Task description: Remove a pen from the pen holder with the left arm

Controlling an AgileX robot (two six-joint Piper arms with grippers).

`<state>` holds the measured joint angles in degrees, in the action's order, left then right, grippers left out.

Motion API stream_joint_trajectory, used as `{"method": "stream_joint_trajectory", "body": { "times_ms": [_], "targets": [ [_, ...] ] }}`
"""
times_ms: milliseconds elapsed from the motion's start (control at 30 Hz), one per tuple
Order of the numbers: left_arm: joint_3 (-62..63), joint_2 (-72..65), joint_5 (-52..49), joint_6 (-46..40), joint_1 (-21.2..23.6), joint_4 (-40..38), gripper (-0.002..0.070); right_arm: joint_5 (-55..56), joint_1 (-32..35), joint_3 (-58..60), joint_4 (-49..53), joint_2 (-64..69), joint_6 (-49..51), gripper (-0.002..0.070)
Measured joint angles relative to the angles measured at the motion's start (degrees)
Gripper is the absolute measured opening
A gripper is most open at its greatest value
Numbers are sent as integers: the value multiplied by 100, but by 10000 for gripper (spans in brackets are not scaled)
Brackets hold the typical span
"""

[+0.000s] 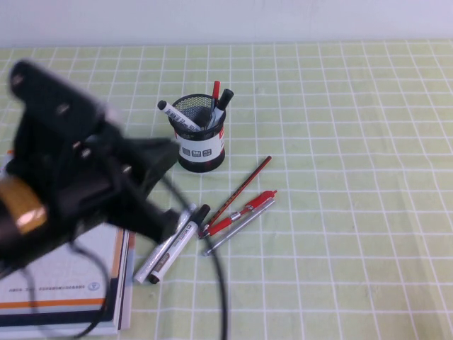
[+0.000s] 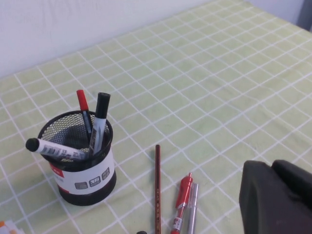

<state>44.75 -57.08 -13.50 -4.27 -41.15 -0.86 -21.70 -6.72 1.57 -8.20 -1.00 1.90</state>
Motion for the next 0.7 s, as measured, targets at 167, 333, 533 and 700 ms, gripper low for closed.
{"method": "stream_joint_trajectory", "body": {
  "times_ms": [167,333,533,700],
  "targets": [
    [-827,985,105,0,0,12,0,0,0,0,0,0,0,-13],
    [-1414,1420,170,-11,0,39,0,0,0,0,0,0,0,-13],
    [-1573,1455,182,-11,0,86,0,0,0,0,0,0,0,-13],
    [-1578,1595,-13,-11,0,86,0,0,0,0,0,0,0,-12]
  ]
}}
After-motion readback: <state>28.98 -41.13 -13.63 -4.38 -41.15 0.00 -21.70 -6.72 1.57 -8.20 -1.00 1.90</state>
